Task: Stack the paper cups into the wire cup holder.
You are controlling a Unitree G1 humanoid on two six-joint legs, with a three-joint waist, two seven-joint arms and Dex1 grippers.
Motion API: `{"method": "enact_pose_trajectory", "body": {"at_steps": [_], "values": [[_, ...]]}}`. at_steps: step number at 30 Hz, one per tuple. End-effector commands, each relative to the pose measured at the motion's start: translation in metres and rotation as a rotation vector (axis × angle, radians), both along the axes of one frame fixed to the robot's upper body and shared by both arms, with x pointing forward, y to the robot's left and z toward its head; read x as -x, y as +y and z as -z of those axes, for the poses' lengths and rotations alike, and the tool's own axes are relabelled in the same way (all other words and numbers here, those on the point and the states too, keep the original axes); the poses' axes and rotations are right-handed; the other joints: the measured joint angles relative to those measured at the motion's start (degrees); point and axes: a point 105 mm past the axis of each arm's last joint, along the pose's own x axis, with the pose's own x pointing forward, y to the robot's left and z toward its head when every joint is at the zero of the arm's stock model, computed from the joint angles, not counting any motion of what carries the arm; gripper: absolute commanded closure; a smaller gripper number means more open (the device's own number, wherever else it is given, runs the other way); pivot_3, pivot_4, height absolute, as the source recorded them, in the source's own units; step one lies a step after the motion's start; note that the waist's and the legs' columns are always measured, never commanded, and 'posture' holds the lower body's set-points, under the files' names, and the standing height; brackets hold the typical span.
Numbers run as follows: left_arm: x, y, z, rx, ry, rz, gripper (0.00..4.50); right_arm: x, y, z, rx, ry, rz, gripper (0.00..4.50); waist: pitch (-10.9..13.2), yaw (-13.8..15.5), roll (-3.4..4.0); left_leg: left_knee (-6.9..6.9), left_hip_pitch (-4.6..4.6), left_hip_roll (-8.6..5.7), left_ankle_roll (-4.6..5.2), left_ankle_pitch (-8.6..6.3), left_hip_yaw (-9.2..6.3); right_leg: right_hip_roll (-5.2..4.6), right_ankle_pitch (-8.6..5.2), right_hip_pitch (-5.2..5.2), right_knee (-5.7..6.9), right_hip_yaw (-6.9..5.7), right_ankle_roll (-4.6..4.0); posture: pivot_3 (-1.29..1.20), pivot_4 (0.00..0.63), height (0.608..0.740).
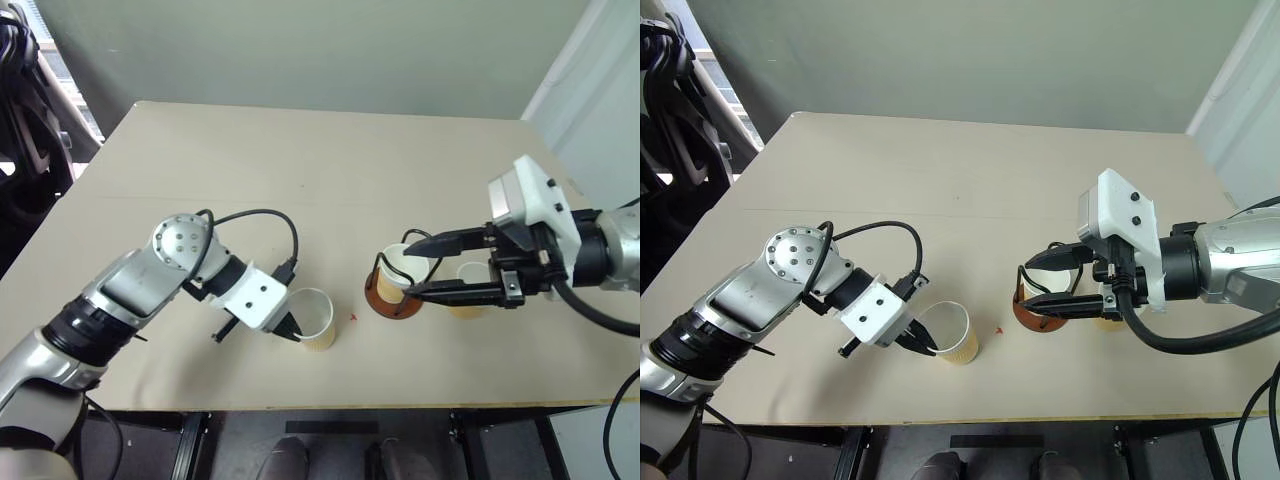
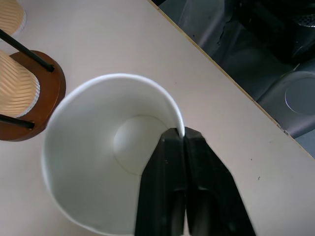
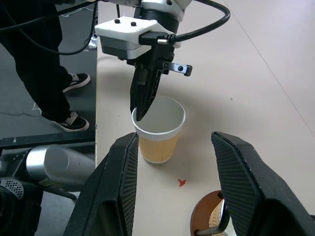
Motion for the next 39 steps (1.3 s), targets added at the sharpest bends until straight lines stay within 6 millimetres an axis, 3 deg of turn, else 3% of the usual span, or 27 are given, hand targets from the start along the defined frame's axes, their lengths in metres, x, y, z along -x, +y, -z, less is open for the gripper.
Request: {"method": "enact_pose_trajectory", "body": {"at_steps": [1,4,12,19,32,39], "values": [[0.007,0.000,-0.001,-0.016,0.024,0.033,4.46,0.004,0.000,-0.009,-0.005,-0.049,-0.002,2.18,0.00,0.01,0.00,0.00,0.00,0.00,0.00,0.00,0.00,0.00,0.00,0.00,0.00,0.00,0.00,0.00,0.150,0.740],[0.005,-0.002,-0.006,0.006,0.035,0.012,4.46,0.004,0.000,-0.009,-0.007,-0.048,-0.002,2.18,0.00,0.01,0.00,0.00,0.00,0.00,0.00,0.00,0.00,0.00,0.00,0.00,0.00,0.00,0.00,0.00,0.150,0.740],[-0.026,-0.021,-0.070,0.229,0.034,-0.130,4.46,0.003,-0.002,-0.006,0.004,-0.033,0.017,2.18,0.00,0.35,0.00,0.06,-0.04,0.00,0.00,0.00,0.02,-0.02,0.00,0.00,0.02,-0.03,0.00,0.00,0.150,0.740],[-0.036,-0.035,-0.112,0.414,0.039,-0.173,4.46,0.000,-0.006,-0.001,0.026,-0.015,0.051,2.18,0.00,0.38,0.00,0.05,-0.05,0.00,0.00,0.00,0.07,-0.02,0.02,0.01,0.05,-0.01,0.03,0.00,0.150,0.740],[-0.049,-0.052,-0.140,0.545,0.054,-0.161,4.46,-0.005,-0.010,0.002,0.039,-0.005,0.114,2.18,0.00,0.73,0.00,0.21,-0.09,-0.01,0.02,-0.01,0.06,-0.02,0.06,0.03,0.00,0.00,0.14,0.00,0.150,0.740],[-0.057,-0.066,-0.144,0.551,0.051,-0.130,4.46,-0.017,-0.026,0.022,0.047,0.004,0.158,2.18,0.00,0.88,-0.01,0.42,-0.14,-0.02,0.14,-0.08,0.10,-0.03,0.12,0.11,0.02,0.03,0.28,0.00,0.150,0.740]]}}
